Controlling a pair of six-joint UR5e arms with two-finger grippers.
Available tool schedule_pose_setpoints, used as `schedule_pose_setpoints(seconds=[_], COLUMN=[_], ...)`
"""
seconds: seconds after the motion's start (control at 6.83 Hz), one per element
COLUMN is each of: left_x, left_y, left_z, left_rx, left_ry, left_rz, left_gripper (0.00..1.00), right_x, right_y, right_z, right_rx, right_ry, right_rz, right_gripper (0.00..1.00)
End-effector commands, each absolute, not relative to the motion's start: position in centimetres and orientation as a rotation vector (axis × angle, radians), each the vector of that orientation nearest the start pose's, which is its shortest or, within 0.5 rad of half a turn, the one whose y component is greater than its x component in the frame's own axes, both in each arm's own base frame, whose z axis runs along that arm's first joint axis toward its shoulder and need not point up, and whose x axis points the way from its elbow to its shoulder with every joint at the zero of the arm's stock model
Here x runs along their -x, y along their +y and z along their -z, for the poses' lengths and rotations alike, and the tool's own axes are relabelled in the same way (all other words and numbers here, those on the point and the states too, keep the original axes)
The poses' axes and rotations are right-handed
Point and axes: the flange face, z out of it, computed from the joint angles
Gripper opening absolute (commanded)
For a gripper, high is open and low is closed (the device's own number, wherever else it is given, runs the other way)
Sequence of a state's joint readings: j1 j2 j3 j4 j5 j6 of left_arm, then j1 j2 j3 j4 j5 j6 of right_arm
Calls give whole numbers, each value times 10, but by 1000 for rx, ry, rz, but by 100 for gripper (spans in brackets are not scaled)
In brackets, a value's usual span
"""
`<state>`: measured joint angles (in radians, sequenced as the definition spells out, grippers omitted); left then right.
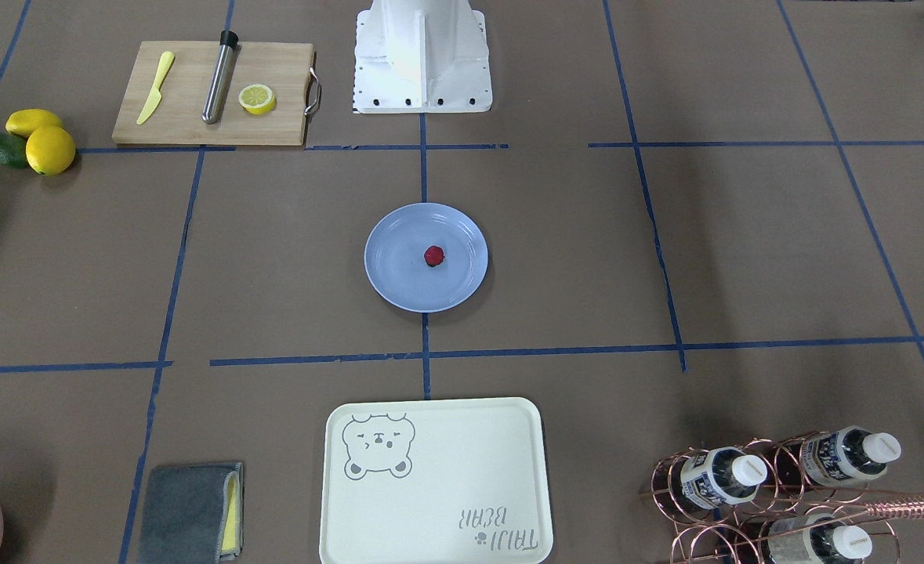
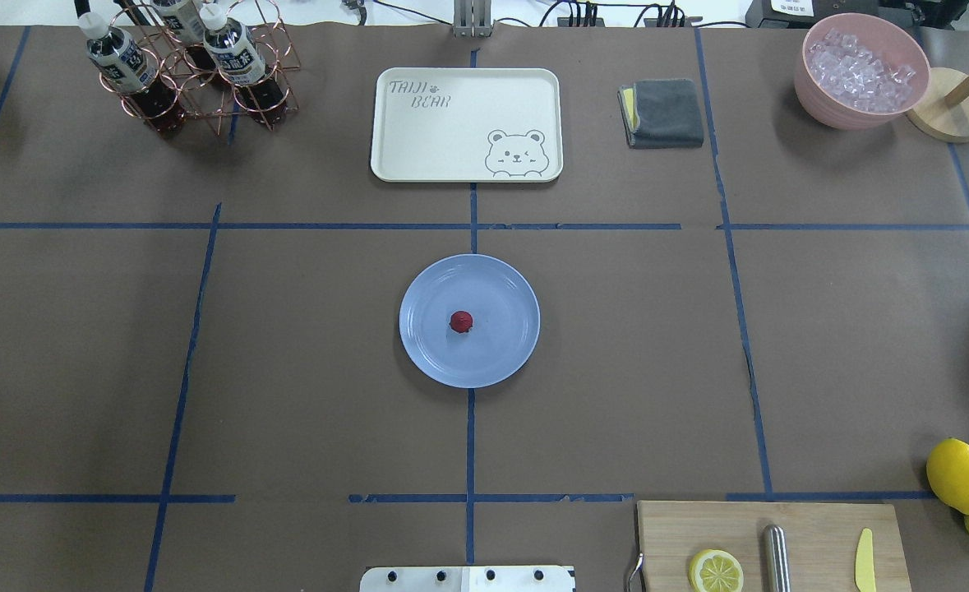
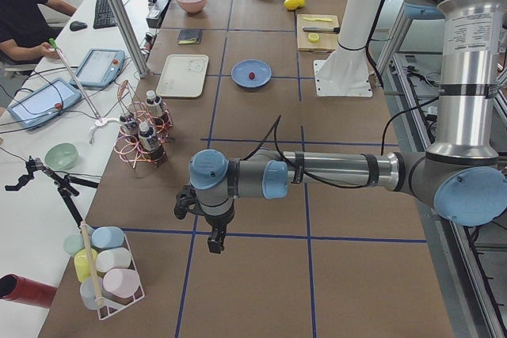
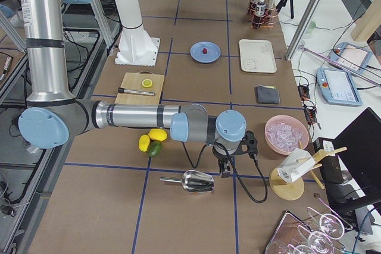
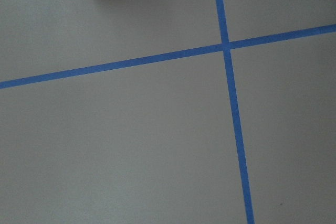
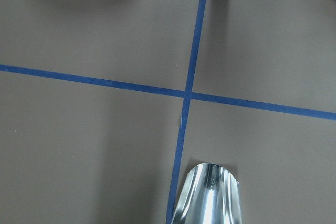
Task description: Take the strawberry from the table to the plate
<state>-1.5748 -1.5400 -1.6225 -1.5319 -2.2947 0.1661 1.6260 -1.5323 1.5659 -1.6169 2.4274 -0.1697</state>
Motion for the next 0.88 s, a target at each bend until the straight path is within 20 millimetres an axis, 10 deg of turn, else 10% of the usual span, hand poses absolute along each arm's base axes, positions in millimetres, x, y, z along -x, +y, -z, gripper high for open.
schedule_pose_setpoints(seconds=[0.0, 0.73], left_x=[68, 69], left_y=[-480, -484], left_z=[-649, -643], left_rx=[-47, -55], left_ry=[738, 736], left_rz=[-133, -127], left_gripper=[100, 100], right_x=[-86, -87], right_y=[-506, -509], right_z=[-637, -656], right_rx=[-71, -138], right_ry=[-855, -834], right_rz=[59, 67], right_gripper=[100, 100])
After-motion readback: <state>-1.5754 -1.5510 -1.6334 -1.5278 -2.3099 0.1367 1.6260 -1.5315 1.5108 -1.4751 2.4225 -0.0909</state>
